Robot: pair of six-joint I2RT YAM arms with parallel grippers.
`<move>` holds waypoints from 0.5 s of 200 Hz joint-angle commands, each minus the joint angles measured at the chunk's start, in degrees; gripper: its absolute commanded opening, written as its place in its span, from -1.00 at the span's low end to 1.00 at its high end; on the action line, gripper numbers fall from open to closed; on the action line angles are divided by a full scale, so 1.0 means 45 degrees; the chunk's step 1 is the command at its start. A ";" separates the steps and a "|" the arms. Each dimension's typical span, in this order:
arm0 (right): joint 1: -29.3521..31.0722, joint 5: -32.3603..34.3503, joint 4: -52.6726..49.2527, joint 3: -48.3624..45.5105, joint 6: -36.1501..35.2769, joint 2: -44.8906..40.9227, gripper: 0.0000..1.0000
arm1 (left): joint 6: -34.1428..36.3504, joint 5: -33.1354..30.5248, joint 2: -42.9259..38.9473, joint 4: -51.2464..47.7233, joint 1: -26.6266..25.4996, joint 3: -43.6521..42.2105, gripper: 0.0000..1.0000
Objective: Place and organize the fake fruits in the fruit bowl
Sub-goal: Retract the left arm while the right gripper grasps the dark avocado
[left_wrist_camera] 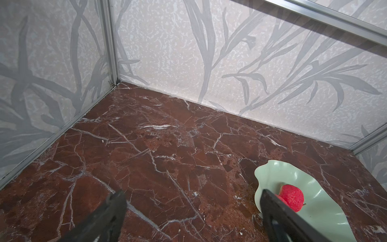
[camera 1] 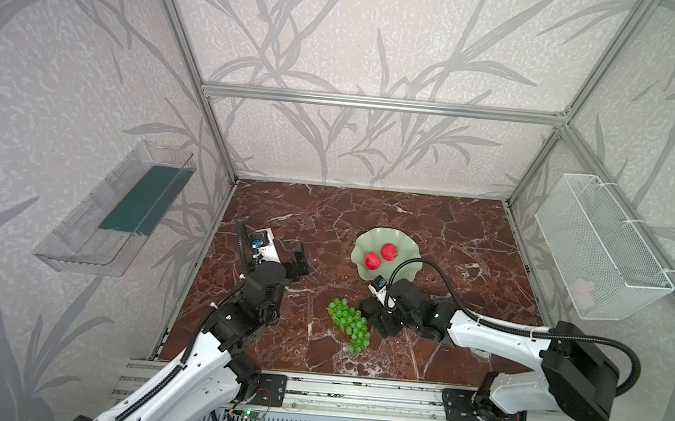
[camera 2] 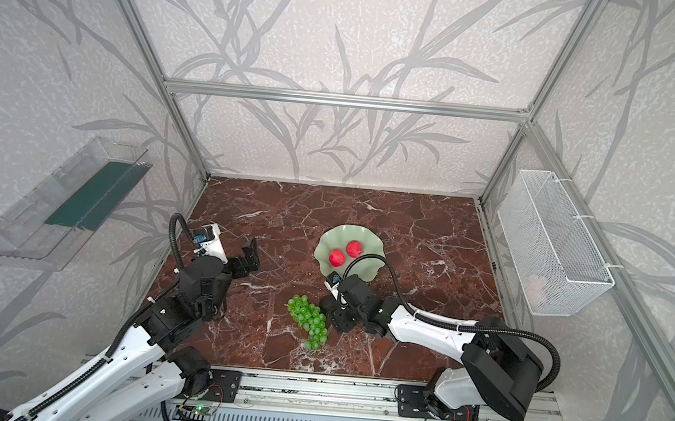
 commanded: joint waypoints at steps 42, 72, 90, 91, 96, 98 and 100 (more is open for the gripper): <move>0.0074 0.0258 0.0729 0.0853 0.0062 0.1421 0.54 | -0.0406 -0.0375 -0.0162 -0.0637 0.0208 -0.0169 0.99; 0.0074 0.0201 0.0843 0.0879 0.0143 0.1707 0.29 | -0.0405 -0.0342 -0.0221 -0.0735 0.0283 -0.0167 0.99; 0.0074 0.0251 0.0737 0.0767 0.0258 0.1605 0.15 | -0.0438 -0.0327 -0.0243 -0.0775 0.0325 -0.0187 0.99; 0.0074 0.0255 0.0726 0.0754 0.0276 0.1589 0.14 | -0.0439 -0.0325 -0.0244 -0.0784 0.0325 -0.0188 0.99; 0.0074 0.0290 0.0689 0.0696 0.0323 0.1503 0.12 | -0.0457 -0.0329 -0.0231 -0.0774 0.0343 -0.0203 0.99; 0.0074 0.0305 0.0660 0.0676 0.0336 0.1472 0.11 | -0.0488 -0.0334 -0.0237 -0.0784 0.0344 -0.0207 0.99; 0.0074 0.0313 0.0629 0.0651 0.0363 0.1420 0.10 | -0.0495 -0.0331 -0.0214 -0.0776 0.0349 -0.0208 0.99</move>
